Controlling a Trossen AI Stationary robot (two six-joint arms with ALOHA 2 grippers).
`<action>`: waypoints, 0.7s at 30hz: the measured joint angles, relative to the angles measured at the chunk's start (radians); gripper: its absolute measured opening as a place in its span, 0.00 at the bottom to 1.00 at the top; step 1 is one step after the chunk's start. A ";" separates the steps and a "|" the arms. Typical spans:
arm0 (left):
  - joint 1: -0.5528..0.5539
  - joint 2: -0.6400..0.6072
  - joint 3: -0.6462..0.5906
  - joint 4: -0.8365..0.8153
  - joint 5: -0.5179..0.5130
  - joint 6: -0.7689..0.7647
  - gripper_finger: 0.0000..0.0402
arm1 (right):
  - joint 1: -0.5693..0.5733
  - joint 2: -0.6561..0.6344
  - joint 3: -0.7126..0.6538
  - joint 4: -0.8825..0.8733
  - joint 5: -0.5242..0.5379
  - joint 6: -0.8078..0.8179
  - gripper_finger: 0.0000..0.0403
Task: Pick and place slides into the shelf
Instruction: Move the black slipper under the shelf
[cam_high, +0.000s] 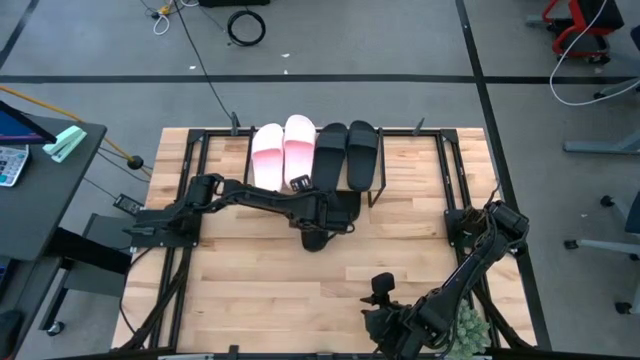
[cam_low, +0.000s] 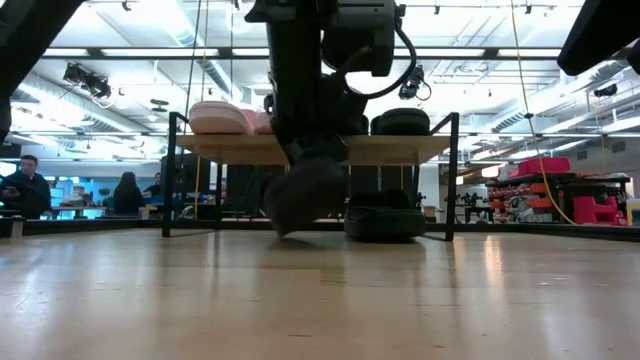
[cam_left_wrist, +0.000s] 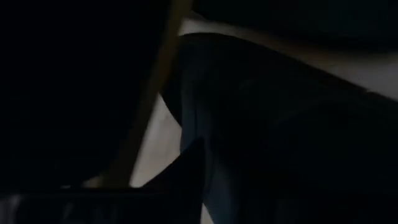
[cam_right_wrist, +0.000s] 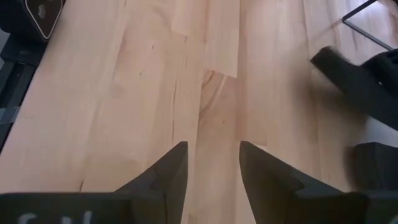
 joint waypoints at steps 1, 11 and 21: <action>0.006 0.000 0.000 0.001 0.025 0.000 0.24 | 0.000 0.000 0.000 -0.001 0.000 0.000 0.37; -0.029 -0.003 0.003 0.009 0.117 -0.018 0.47 | 0.000 0.000 0.000 0.000 0.000 0.000 0.37; -0.178 -0.002 0.042 -0.030 0.432 -0.167 0.46 | -0.007 0.000 0.000 0.047 0.000 0.026 0.34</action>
